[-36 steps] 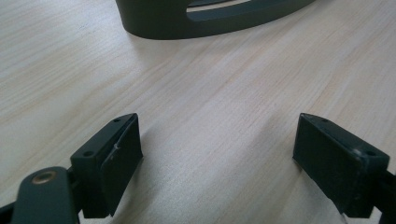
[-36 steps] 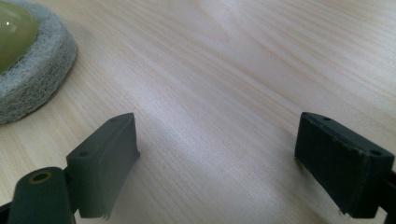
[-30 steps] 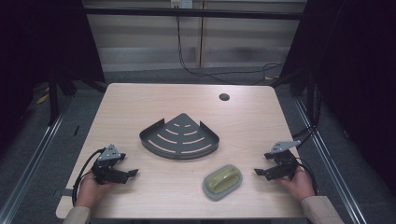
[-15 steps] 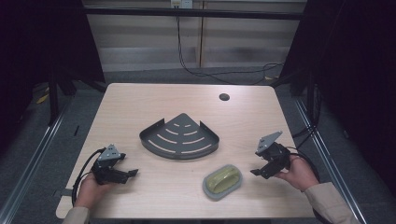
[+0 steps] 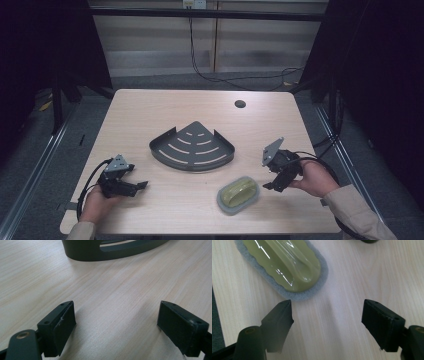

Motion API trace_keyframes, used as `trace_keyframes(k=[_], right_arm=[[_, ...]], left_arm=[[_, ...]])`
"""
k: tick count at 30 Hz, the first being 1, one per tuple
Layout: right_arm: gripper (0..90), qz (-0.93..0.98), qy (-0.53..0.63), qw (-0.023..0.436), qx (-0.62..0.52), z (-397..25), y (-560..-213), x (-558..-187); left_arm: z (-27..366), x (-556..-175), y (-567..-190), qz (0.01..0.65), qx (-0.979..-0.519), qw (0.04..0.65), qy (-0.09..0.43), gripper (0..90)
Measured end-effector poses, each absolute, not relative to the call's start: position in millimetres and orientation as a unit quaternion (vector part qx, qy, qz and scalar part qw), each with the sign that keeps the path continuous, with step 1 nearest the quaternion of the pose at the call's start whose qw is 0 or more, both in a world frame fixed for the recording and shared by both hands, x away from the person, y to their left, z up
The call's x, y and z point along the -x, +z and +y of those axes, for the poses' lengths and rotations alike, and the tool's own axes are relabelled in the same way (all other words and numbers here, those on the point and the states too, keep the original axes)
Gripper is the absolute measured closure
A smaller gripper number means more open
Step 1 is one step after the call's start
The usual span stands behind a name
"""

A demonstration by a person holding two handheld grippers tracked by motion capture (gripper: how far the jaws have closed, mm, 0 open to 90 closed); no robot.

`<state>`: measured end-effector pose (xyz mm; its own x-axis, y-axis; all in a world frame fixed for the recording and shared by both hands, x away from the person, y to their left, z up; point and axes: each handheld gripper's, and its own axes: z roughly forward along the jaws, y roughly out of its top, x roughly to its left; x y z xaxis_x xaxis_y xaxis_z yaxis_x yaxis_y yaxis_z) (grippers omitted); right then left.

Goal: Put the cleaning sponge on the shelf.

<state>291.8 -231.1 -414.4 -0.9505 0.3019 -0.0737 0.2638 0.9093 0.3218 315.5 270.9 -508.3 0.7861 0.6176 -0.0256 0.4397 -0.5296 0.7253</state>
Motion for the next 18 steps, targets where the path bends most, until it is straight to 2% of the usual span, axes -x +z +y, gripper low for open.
trace_keyframes(k=[18], right_arm=[[28.4,0.99,0.109,0.041,-0.084,-190,-410,-296]], left_arm=[[271,-316,-508,0.307,-0.865,0.38,0.114,14.4]])
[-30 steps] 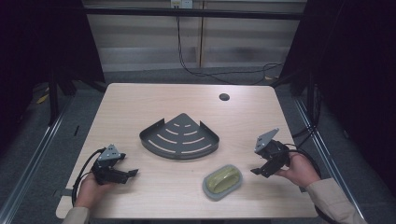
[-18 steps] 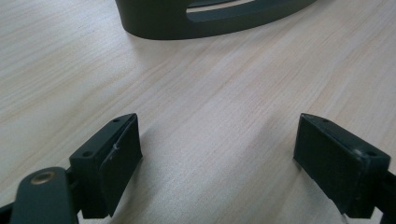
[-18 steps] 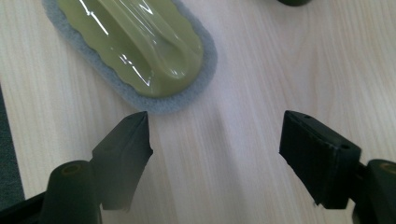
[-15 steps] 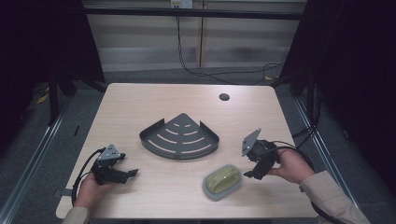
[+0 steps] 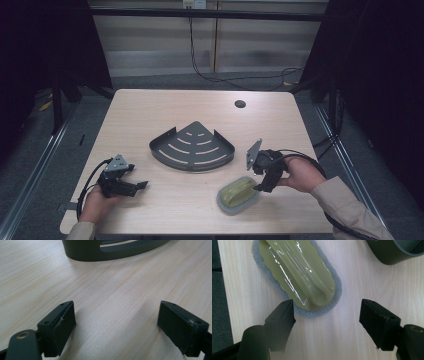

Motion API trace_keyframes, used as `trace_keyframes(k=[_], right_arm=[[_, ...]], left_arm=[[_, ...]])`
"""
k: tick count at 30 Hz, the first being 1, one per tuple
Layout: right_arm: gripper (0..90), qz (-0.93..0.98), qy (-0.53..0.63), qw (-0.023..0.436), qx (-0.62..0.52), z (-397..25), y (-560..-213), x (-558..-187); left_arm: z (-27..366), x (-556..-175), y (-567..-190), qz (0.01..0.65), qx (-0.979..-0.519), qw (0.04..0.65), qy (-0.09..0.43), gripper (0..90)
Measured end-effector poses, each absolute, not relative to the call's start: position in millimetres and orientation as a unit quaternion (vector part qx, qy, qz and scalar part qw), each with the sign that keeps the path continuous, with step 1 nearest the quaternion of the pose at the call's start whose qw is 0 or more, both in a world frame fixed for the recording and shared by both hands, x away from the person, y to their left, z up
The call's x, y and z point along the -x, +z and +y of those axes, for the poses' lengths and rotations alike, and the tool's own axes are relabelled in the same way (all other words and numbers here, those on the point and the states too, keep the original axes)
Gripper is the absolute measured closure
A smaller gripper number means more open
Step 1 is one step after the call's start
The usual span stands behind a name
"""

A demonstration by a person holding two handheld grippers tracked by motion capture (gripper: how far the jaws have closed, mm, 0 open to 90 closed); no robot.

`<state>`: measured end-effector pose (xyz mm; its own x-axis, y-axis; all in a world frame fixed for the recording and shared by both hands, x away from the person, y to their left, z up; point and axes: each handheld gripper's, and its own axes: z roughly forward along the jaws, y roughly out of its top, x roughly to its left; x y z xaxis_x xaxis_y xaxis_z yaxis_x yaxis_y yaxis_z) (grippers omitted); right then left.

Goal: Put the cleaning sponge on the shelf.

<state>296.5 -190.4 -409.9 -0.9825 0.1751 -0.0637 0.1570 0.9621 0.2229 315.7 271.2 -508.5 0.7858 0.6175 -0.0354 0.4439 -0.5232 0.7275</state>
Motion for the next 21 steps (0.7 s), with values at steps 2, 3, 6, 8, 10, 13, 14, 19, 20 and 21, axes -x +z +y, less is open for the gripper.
trace_keyframes(k=[2,3,6,8,10,13,14,19,20,21], right_arm=[[28.5,0.99,0.105,0.039,-0.081,-188,-410,-297],[28.7,0.991,0.105,0.037,-0.076,-187,-410,-297],[29.3,0.992,0.103,0.034,-0.069,-183,-410,-297],[29.9,0.992,0.101,0.033,-0.07,-182,-410,-297],[30.2,0.993,0.097,0.033,-0.063,-179,-410,-296],[30.4,0.994,0.09,0.03,-0.059,-174,-412,-296],[30.4,0.994,0.087,0.031,-0.058,-173,-412,-296],[31.8,0.995,0.085,0.025,-0.053,-168,-413,-296],[31.8,0.995,0.085,0.022,-0.053,-167,-413,-296],[32.3,0.995,0.083,0.02,-0.052,-165,-413,-296]], left_arm=[[271,-316,-508,0.306,-0.866,0.379,0.115,14.4],[271,-316,-508,0.306,-0.866,0.379,0.115,14.4],[271,-316,-508,0.306,-0.866,0.379,0.115,14.4],[271,-316,-508,0.306,-0.866,0.379,0.115,14.4],[271,-316,-508,0.307,-0.865,0.38,0.114,14.4],[271,-316,-508,0.306,-0.866,0.379,0.115,14.4],[271,-316,-508,0.306,-0.866,0.379,0.115,14.4],[271,-316,-508,0.307,-0.865,0.38,0.114,14.4],[271,-316,-508,0.307,-0.865,0.38,0.114,14.4],[271,-316,-508,0.307,-0.865,0.38,0.114,14.4]])
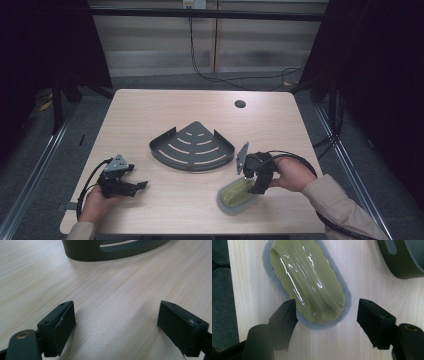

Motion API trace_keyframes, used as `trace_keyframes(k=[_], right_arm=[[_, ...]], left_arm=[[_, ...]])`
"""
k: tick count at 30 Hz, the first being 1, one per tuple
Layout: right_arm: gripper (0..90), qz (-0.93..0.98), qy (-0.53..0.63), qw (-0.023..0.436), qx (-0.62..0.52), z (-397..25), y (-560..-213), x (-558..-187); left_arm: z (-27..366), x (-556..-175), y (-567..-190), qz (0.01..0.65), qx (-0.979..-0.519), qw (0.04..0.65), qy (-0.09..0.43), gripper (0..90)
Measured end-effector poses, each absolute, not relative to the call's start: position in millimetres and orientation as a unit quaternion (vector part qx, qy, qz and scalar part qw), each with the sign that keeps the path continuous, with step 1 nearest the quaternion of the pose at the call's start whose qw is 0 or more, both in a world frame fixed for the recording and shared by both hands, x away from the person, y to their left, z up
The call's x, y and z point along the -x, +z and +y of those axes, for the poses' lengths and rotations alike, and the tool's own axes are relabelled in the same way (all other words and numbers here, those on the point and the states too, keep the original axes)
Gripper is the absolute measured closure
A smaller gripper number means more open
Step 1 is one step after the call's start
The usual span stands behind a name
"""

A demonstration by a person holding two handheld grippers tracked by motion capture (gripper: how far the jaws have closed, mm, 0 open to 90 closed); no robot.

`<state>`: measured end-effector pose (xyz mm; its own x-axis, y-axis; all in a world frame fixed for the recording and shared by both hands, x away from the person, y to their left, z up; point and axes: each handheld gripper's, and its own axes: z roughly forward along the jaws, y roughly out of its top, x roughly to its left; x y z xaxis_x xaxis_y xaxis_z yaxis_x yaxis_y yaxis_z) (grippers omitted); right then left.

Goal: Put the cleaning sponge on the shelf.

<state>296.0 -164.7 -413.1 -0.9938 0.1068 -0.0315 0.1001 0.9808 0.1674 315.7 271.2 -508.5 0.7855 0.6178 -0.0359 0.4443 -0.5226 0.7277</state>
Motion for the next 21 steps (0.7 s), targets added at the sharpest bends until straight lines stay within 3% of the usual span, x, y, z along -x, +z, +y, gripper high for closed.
trace_keyframes(k=[21], right_arm=[[40.1,0.998,0.064,0.013,-0.007,-142,-420,-295]], left_arm=[[271,-316,-509,0.309,-0.863,0.383,0.113,14.4]])
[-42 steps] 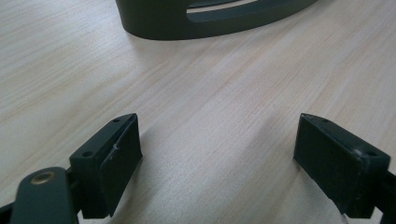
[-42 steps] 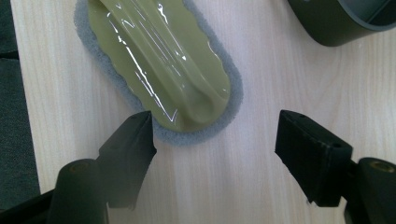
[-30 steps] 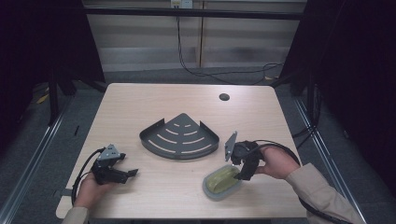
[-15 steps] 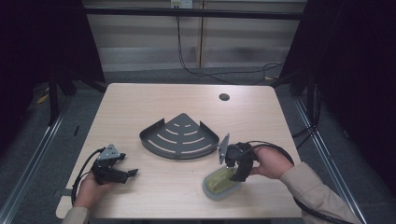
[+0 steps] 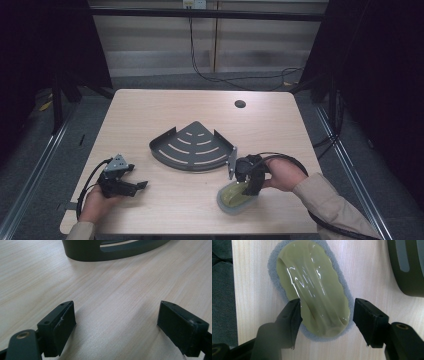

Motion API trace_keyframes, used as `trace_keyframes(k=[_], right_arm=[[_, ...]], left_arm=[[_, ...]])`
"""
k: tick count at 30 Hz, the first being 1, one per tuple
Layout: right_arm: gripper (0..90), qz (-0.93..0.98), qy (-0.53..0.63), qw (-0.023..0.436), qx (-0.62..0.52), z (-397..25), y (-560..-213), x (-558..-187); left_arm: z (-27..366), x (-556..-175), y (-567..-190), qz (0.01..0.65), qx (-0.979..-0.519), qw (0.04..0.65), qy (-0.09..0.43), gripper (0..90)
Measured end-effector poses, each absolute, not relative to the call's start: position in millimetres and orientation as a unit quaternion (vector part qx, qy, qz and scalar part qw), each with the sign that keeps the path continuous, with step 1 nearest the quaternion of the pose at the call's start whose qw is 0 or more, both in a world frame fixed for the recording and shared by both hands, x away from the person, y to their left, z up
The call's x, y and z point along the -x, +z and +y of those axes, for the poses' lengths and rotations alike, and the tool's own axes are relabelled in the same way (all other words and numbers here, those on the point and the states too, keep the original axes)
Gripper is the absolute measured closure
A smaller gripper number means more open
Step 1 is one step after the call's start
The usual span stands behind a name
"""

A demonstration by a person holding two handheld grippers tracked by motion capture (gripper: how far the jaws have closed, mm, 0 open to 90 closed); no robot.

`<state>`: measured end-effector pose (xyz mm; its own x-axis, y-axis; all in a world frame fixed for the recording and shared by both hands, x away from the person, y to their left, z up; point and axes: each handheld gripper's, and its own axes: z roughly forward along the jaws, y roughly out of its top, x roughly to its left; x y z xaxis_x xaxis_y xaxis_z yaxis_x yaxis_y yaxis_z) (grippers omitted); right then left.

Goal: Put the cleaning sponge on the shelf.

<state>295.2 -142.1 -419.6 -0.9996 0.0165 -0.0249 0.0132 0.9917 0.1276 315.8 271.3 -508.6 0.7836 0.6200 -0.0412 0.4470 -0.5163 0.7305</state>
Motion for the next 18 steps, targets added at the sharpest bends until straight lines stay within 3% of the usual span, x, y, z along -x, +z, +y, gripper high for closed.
trace_keyframes(k=[11,15,18], right_arm=[[52.6,0.998,0.061,0.005,0.01,-131,-423,-296],[60.4,0.998,0.057,-0.003,0.012,-127,-423,-296],[71.1,0.998,0.055,-0.008,0.014,-126,-423,-296]], left_arm=[[272,-316,-509,0.307,-0.864,0.384,0.111,14.4],[272,-317,-509,0.308,-0.863,0.384,0.11,14.4],[272,-317,-509,0.308,-0.863,0.384,0.11,14.4]])
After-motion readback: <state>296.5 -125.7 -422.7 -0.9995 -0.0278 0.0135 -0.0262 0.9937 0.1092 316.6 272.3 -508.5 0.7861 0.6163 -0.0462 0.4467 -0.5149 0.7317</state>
